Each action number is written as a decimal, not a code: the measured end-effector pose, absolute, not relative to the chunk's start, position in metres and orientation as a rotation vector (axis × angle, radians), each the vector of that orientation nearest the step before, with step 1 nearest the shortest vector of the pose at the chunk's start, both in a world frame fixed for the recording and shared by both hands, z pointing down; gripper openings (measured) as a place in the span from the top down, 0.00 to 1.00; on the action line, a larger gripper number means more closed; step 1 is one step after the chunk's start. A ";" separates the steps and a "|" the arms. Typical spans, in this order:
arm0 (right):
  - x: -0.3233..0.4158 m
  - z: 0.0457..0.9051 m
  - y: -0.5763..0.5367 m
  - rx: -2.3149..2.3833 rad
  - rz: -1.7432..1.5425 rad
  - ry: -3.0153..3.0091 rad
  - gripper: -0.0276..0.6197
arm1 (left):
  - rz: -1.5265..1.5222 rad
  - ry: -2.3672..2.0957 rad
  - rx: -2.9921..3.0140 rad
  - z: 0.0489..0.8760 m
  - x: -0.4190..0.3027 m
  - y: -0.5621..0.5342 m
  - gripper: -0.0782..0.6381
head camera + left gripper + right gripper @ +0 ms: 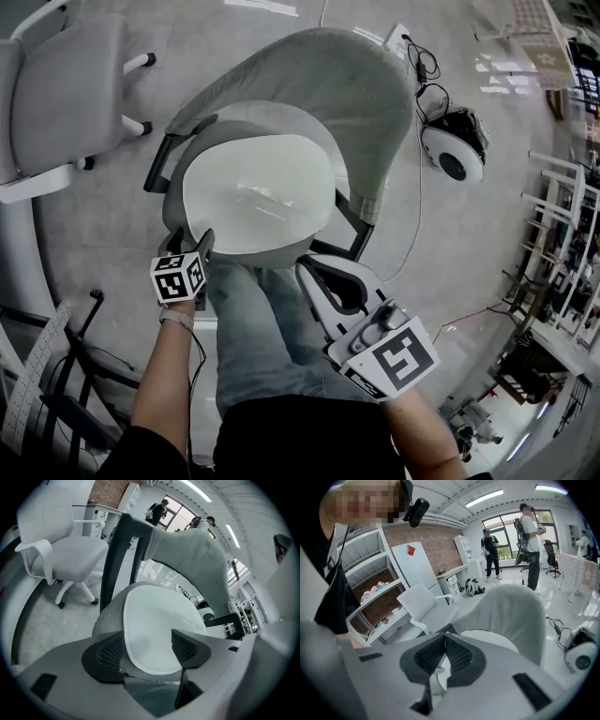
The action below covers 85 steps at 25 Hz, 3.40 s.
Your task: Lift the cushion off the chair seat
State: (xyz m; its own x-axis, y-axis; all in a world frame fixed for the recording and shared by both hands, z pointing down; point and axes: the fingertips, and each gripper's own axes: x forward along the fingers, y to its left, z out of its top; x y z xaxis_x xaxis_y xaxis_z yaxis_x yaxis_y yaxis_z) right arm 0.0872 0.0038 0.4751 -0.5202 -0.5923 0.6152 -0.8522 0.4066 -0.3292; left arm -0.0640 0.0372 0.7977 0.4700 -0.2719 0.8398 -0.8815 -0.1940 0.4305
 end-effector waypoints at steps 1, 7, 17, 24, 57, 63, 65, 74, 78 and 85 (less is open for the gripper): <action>0.087 0.477 0.004 1.239 0.882 -2.262 0.94 | 0.766 -0.990 1.707 0.804 -0.064 0.039 0.46; 0.086 0.487 0.007 1.239 0.900 -2.243 0.94 | 0.770 -0.957 1.656 0.834 -0.062 0.047 0.45; 0.080 0.495 0.008 1.248 0.923 -2.220 0.94 | 0.824 -0.965 1.624 0.857 -0.058 0.051 0.44; 0.075 0.496 0.009 1.243 0.926 -2.213 0.94 | 0.819 -0.992 1.584 0.854 -0.068 0.048 0.66; 0.055 0.473 0.001 1.189 0.917 -2.278 0.94 | 0.717 -1.107 1.768 0.730 -0.090 0.027 0.86; 0.046 0.464 -0.001 1.154 0.890 -2.312 0.94 | 0.698 -1.133 1.805 0.694 -0.096 0.026 0.86; 0.042 0.463 0.000 1.144 0.875 -2.320 0.94 | 0.703 -1.138 1.822 0.682 -0.097 0.026 0.86; 0.037 0.450 -0.003 1.144 0.814 -2.362 0.94 | 0.712 -1.147 1.935 0.613 -0.089 0.019 0.86; 0.036 0.440 -0.007 1.162 0.805 -2.385 0.94 | 0.699 -1.161 1.986 0.578 -0.087 0.015 0.86; 0.024 0.420 -0.014 1.157 0.756 -2.437 0.94 | 0.654 -1.201 2.063 0.518 -0.096 0.005 0.86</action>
